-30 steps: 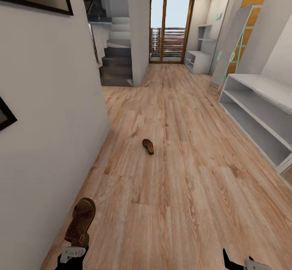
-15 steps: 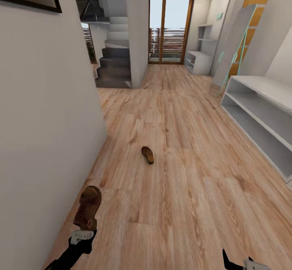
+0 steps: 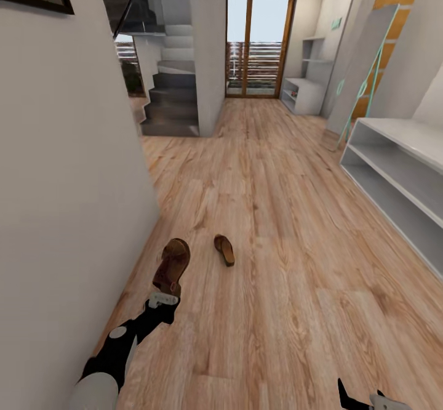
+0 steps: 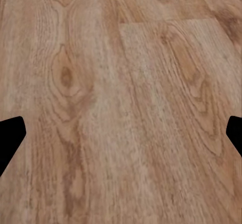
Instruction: Pick up the two gym shoes and the two sandals from the corridor floor and place them onto the hallstand (shoe rack) in the corridor, making sure they are on the rack and not on the floor. Arrange them so the two gym shoes are next to each other and the two sandals are next to each other.
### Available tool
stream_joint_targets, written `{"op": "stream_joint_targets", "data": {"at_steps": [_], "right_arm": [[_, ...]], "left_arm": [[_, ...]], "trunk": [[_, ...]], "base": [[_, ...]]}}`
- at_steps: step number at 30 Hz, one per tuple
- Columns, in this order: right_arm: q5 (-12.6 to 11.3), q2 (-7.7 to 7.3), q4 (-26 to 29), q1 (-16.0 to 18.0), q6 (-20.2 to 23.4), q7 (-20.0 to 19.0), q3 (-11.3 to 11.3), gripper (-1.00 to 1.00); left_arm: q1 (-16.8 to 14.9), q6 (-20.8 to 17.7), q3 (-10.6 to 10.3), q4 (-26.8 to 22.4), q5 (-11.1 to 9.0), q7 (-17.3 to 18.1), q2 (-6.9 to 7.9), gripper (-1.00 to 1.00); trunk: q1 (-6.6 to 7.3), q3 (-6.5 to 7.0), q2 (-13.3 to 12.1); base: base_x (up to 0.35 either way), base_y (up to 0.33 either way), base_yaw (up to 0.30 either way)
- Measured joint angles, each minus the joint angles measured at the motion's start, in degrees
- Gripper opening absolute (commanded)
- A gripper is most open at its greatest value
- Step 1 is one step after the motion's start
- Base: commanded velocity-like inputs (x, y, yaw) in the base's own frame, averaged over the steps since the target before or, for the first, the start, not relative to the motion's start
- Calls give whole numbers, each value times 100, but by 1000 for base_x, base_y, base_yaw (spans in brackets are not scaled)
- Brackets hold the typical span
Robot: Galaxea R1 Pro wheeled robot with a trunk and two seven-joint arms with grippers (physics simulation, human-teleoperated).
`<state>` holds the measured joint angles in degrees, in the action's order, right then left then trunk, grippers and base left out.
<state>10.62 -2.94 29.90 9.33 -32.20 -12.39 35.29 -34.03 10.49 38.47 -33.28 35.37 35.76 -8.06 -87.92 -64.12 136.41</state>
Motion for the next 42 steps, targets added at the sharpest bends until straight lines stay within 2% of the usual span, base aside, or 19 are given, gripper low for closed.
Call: {"op": "stream_joint_targets", "data": {"at_steps": [1,2,5,42], "right_arm": [[0,0,0,0,0,0,0,100],[0,0,1,0,2,0,0,100],[0,0,4,0,1,0,0,100],[0,0,28,0,0,-8,0,100]], "left_arm": [[-5,-8,-48,-1,6,-7,1,-100],[-4,-29,-186,-4,6,-22,14,-100],[3,-34,-222,-8,6,-24,20,-100],[17,-33,-247,3,-21,21,-3,-100]], "trunk": [[0,0,0],[0,0,0],[0,0,0],[0,0,0]], "base": [[340,0,0],[340,0,0],[340,0,0],[340,1,0]]}}
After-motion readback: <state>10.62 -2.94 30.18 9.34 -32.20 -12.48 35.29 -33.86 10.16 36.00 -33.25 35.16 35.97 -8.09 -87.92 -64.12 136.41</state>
